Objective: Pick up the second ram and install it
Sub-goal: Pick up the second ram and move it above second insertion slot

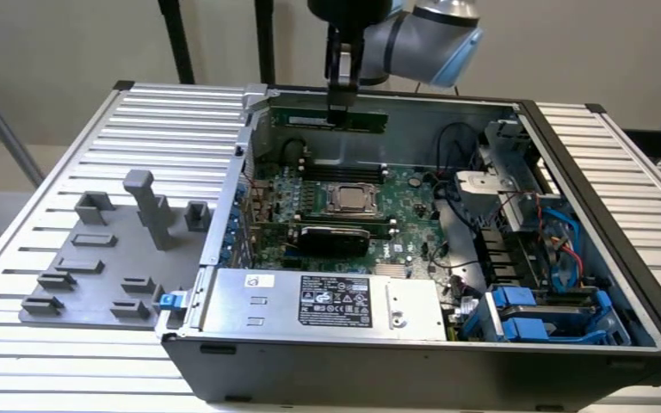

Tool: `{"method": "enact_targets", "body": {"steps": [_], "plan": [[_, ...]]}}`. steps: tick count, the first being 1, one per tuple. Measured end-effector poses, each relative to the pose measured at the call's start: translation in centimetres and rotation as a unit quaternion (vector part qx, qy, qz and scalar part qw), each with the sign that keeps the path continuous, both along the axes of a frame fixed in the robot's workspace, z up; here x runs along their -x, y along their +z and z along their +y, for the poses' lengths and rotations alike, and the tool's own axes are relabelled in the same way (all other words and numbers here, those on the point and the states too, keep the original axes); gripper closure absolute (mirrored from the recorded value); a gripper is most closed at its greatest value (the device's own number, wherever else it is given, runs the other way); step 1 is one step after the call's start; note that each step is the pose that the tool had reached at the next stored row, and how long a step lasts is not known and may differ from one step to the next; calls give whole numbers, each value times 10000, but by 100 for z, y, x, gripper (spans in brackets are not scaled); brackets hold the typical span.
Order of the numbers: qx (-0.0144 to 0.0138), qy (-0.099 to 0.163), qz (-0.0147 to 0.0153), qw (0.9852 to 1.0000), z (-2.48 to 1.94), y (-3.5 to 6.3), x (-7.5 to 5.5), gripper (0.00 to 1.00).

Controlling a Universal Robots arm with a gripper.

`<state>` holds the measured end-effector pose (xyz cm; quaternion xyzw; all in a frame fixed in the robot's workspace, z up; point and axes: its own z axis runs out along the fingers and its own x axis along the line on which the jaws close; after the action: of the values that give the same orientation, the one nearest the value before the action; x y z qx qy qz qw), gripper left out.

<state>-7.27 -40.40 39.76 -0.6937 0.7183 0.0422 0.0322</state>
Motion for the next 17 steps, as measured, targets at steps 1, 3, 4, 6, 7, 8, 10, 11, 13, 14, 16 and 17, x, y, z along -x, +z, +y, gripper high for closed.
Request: {"method": "enact_targets", "body": {"steps": [1,3,4,6,7,8,10,11,13,14,16,17], "plan": [[0,0,0,10000,21,-18,-28,86],[0,0,0,10000,67,-55,-62,86],[-1,0,0,10000,92,-73,-75,86],[0,0,0,10000,146,-109,-102,86],[0,0,0,10000,171,-127,-115,86],[-1,0,0,10000,196,-146,-128,86],[0,0,0,10000,241,-183,-158,86],[0,0,0,10000,261,-201,-172,86],[1,0,0,10000,295,-237,-200,86],[0,0,0,10000,301,-255,-210,86],[0,-2,0,10000,305,-293,-229,86],[0,-3,0,10000,306,-310,-238,86]]}}
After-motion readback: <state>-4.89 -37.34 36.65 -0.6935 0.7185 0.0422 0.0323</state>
